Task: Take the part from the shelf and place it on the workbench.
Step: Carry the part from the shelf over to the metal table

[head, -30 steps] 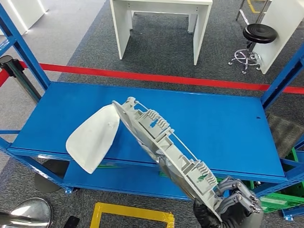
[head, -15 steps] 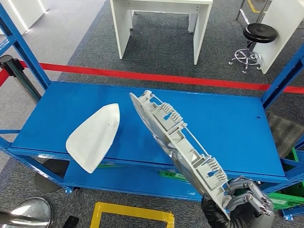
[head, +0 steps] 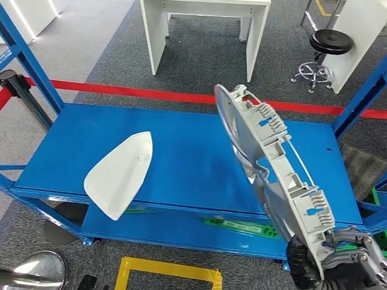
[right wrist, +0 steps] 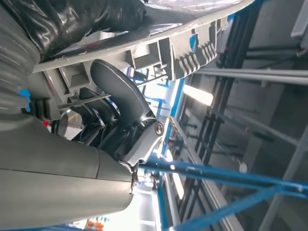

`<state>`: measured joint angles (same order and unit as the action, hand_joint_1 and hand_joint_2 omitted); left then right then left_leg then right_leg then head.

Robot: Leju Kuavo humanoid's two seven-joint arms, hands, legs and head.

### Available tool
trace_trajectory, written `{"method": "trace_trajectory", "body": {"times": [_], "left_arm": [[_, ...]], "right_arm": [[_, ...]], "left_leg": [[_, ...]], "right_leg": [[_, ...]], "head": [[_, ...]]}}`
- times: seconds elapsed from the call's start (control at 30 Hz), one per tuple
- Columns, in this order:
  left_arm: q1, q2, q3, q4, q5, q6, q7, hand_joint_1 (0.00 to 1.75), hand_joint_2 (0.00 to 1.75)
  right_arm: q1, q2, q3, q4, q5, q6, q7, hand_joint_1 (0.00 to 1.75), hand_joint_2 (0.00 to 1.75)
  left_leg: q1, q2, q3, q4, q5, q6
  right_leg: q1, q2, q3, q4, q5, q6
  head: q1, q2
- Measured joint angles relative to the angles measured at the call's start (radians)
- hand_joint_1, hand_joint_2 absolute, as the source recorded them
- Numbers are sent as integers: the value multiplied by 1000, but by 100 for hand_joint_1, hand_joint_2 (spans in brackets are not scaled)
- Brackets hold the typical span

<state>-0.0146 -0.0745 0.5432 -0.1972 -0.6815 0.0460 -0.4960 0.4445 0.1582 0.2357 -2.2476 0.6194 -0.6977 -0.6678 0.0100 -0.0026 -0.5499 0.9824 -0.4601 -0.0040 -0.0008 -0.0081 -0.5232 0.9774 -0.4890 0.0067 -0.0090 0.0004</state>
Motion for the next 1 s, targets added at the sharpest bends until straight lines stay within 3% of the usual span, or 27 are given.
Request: {"method": "trace_trajectory", "body": {"times": [0.53, 0.67, 0.77, 0.83, 0.93, 0.97, 1.0], "left_arm": [[3, -1, 23, 0, -4, -31, -11, 0, 0], [3, -1, 25, 0, -12, -31, -10, 0, 0], [3, -2, 25, 0, -19, -31, -8, 0, 0], [1, -5, 25, 0, -22, -32, -7, 0, 0], [0, -6, 25, 0, -27, -32, -6, 0, 0], [0, -5, 25, 0, -29, -32, -6, 0, 0], [0, -5, 26, 0, -30, -32, -5, 0, 0]], "right_arm": [[10, 46, -18, -16, 0, 0, -1, 175, 175], [9, 49, -18, -16, -13, 0, -2, 175, 175], [9, 51, -18, -15, -21, 0, -2, 175, 175], [7, 52, -18, -15, -24, 0, -2, 175, 175], [4, 52, -19, -12, -29, 1, -2, 175, 175], [3, 52, -19, -10, -30, 1, -2, 175, 175], [3, 52, -19, -8, -31, 1, -2, 175, 175]], "left_leg": [[-5, 0, 0, 3, -2, 3], [-8, 0, -2, 7, -5, 9], [-8, 0, -1, 2, 2, 21], [-3, 2, -1, -8, 12, 32], [-2, 2, -8, -10, 18, 37], [-2, 2, -10, -9, 19, 36], [-2, 2, -13, -7, 20, 34]], "right_leg": [[-5, 0, 0, 0, 1, 2], [-8, 0, 1, -1, 1, 10], [-11, 0, 0, 1, 0, 19], [-11, 3, -20, 43, -39, 24], [-13, 5, -91, 227, -143, 30], [-15, 5, -106, 271, -156, 32], [-16, 5, -106, 282, -150, 33]], "head": [[-2, 0], [-2, 0], [-3, 0], [1, 0], [7, 0], [8, 0], [8, 0]]}}
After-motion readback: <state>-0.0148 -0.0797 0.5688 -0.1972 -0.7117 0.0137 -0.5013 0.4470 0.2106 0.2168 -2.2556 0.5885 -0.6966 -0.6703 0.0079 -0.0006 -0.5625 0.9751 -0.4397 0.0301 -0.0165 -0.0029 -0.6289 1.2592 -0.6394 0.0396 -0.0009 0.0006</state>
